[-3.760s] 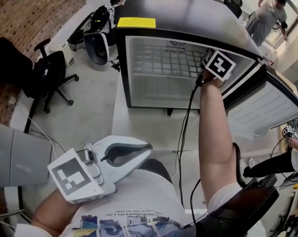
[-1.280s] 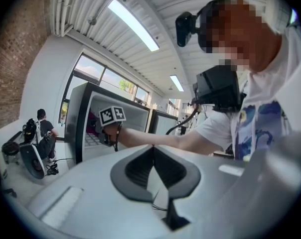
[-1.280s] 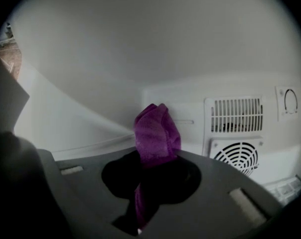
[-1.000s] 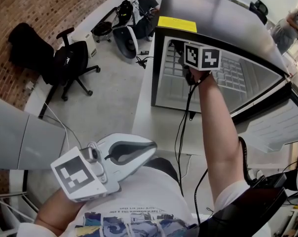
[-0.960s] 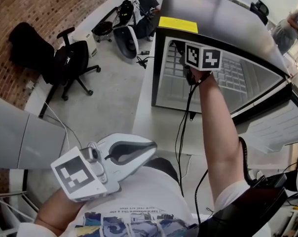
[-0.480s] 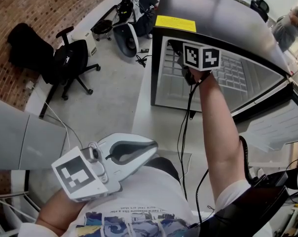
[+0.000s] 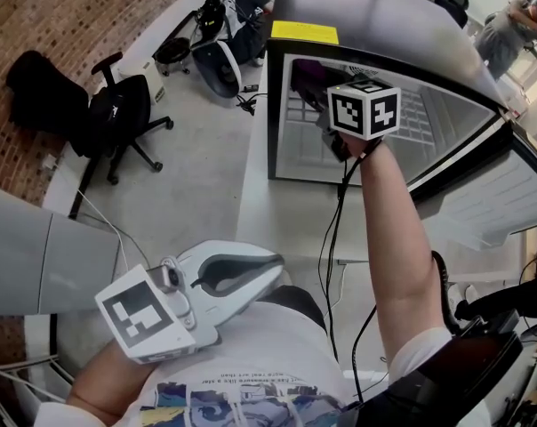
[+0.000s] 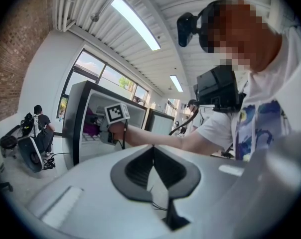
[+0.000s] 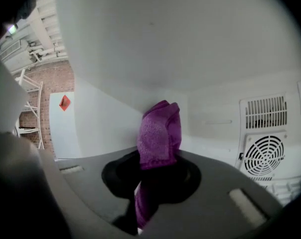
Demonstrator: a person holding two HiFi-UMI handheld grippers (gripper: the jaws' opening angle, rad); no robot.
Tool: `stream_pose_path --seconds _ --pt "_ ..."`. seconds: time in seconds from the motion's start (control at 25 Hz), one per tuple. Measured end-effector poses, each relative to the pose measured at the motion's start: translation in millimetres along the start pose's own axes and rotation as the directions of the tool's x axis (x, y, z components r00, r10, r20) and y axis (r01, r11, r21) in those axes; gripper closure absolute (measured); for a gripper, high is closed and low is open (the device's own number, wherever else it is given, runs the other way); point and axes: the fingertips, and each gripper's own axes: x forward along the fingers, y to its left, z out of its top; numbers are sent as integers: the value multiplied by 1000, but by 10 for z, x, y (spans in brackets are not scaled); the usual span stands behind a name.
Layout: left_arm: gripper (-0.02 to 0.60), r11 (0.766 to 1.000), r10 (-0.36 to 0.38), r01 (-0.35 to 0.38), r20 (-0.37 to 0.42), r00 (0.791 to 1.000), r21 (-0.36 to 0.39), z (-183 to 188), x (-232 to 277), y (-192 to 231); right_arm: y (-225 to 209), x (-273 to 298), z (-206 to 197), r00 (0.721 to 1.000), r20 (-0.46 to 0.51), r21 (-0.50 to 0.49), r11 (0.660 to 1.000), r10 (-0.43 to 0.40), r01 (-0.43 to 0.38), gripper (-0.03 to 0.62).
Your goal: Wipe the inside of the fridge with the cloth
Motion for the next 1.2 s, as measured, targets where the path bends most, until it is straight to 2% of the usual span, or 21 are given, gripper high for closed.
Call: stream_pose_path --seconds 0.16,0.36,0.48,0.64,0.8,0.96,1.08,1.2 --pt "574 1000 -17 18 -37 999 14 -107 -110 -103 232 -190 -22 1000 7 -3 1000 25 -25 542" --pt "574 999 -51 51 -10 999 -18 -89 -201 -281 487 -396 -90 999 -4 -2 999 32 -32 542" --pt "574 998 -63 63 -38 997 2 -196 -288 -332 626 -521 -131 1000 -5 3 1000 28 -28 542" --pt "574 995 -94 94 -29 995 29 -296 -351 -427 731 -686 -128 1000 16 30 1000 8 -9 542" --pt "574 993 -114 115 -42 993 13 -326 -298 -486 584 -984 -110 996 51 72 995 -68 65 542" --pt "574 989 -148 149 -44 988 15 -314 -181 -500 211 -1323 -105 981 60 93 980 -183 177 542" --pt "574 985 -172 173 -47 984 8 -254 -39 -503 -169 -1578 -76 955 56 95 954 -290 284 542" --pt "574 984 -177 179 -61 982 24 -240 75 -421 -564 -1797 -30 914 46 85 913 -403 399 542"
